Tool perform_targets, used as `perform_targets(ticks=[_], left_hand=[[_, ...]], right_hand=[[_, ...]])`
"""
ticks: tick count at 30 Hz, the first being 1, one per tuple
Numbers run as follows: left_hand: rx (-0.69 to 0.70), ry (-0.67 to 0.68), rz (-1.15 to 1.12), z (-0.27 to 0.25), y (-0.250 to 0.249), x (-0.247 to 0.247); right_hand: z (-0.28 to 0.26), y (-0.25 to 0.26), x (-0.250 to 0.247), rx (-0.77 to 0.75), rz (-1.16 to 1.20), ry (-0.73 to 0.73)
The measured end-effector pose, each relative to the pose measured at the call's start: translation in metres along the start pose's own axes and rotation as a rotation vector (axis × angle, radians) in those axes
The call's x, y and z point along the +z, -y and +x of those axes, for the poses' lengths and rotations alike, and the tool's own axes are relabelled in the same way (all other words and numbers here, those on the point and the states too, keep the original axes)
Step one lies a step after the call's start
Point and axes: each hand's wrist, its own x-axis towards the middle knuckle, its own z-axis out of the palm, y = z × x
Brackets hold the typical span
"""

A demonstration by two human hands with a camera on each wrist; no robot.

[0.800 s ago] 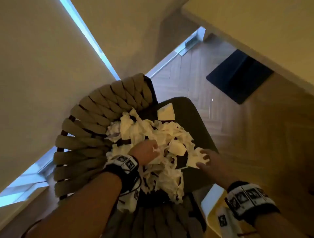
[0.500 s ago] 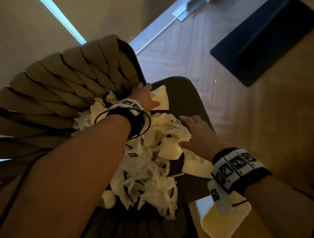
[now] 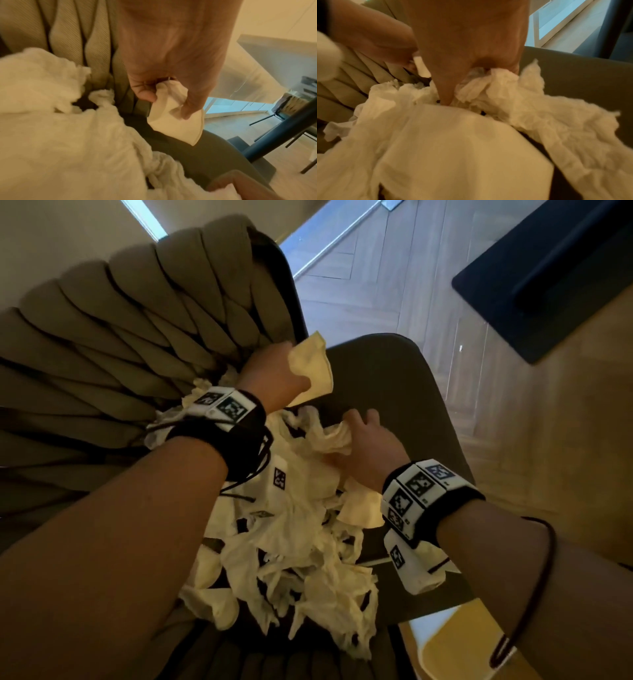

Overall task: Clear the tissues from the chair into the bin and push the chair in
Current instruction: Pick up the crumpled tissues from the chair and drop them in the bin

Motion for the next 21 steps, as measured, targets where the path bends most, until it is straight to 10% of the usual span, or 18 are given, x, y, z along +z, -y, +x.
perform_targets(ticks=[13,21], left_hand=[[0.034,-0.115,-0.240,-0.097,0.032,-0.019],[0.235,-0.059,-0.314,-0.187,-0.041,-0.039]], right_hand=[[-0.041,-0.002,-0.009,-0.043,0.190,-0.194],[-0.184,-0.002,-0.057,0.128,0.667,-0.536]])
